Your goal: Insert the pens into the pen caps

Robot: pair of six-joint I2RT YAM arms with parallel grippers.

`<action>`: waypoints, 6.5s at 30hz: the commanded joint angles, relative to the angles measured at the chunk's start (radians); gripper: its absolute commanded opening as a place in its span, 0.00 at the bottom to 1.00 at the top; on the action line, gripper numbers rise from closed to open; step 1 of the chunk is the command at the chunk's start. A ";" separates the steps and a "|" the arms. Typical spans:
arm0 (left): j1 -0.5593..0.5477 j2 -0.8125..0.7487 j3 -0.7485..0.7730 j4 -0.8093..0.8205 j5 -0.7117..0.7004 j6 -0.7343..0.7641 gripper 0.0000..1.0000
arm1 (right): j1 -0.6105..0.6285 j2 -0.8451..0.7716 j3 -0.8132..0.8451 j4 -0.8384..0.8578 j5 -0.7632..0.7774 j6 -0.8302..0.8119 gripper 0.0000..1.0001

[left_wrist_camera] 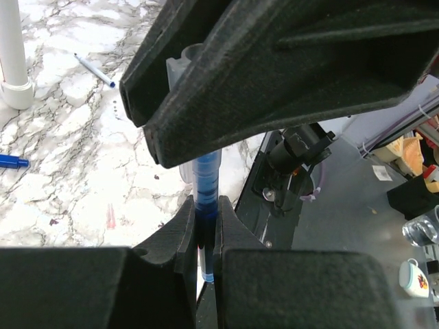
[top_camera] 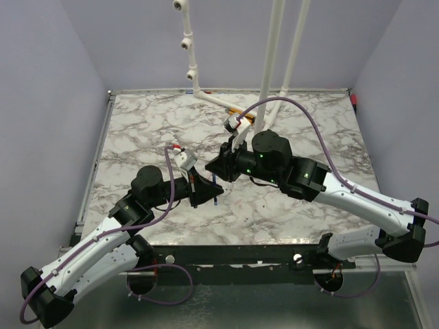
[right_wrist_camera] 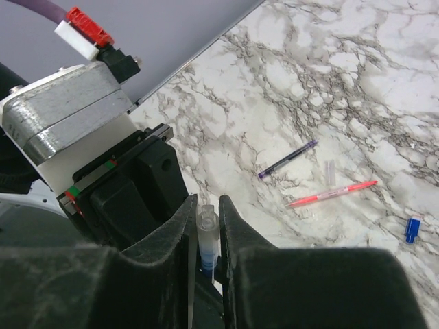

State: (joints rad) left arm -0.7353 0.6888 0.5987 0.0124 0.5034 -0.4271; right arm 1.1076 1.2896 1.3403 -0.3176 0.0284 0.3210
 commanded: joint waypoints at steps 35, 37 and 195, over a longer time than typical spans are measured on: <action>0.000 -0.023 0.079 -0.007 -0.100 0.051 0.00 | 0.058 -0.065 -0.184 -0.023 -0.097 0.092 0.01; -0.001 -0.025 0.090 -0.008 -0.101 0.055 0.00 | 0.062 -0.069 -0.196 -0.021 -0.097 0.097 0.01; 0.438 0.620 0.374 -0.636 -0.591 0.097 0.46 | 0.074 -0.117 -0.316 -0.231 0.370 0.138 0.62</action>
State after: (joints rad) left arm -0.3004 1.3342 0.8967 -0.5911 -0.1833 -0.3939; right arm 1.1889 1.2060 0.9936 -0.5190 0.4274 0.4458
